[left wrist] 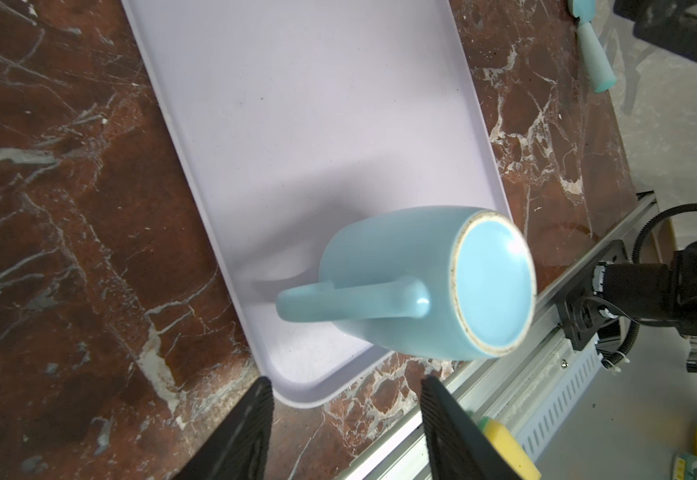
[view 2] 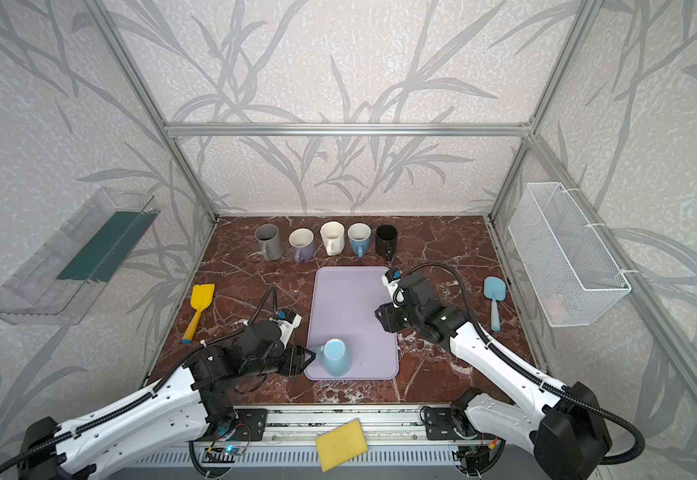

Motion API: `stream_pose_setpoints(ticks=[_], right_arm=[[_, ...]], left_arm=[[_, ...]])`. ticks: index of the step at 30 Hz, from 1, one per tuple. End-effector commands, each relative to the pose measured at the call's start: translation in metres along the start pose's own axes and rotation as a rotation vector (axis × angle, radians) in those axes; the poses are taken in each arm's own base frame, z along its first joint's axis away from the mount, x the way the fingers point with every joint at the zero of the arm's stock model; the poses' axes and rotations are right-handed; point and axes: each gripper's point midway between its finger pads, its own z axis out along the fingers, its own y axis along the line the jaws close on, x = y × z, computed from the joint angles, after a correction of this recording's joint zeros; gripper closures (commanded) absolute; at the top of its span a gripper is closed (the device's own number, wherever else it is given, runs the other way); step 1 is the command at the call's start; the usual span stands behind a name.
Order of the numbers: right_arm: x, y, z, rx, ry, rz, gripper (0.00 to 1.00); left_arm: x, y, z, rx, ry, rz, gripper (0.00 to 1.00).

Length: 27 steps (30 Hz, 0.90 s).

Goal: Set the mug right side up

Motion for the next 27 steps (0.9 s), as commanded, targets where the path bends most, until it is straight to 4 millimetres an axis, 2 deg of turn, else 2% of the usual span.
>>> stream_pose_setpoints(ticks=[1,6,11,19,27], right_arm=[[0.004,0.018,-0.004,-0.055,0.010,-0.049,0.47],[0.015,0.034,-0.003,-0.122,0.044,-0.072,0.48],[0.037,0.059,0.000,-0.200,0.092,-0.126,0.48],[0.069,0.091,0.002,-0.273,0.140,-0.200,0.48],[0.097,0.119,0.009,-0.326,0.185,-0.239,0.48]], left_arm=[[-0.016,-0.002,-0.002,-0.032,-0.044,0.052,0.41],[-0.019,-0.002,0.003,-0.059,-0.021,0.092,0.41],[-0.025,0.003,0.004,-0.105,-0.028,0.109,0.41],[-0.034,0.005,0.001,-0.126,-0.072,0.104,0.40],[-0.041,0.016,0.002,-0.184,-0.094,0.079,0.41]])
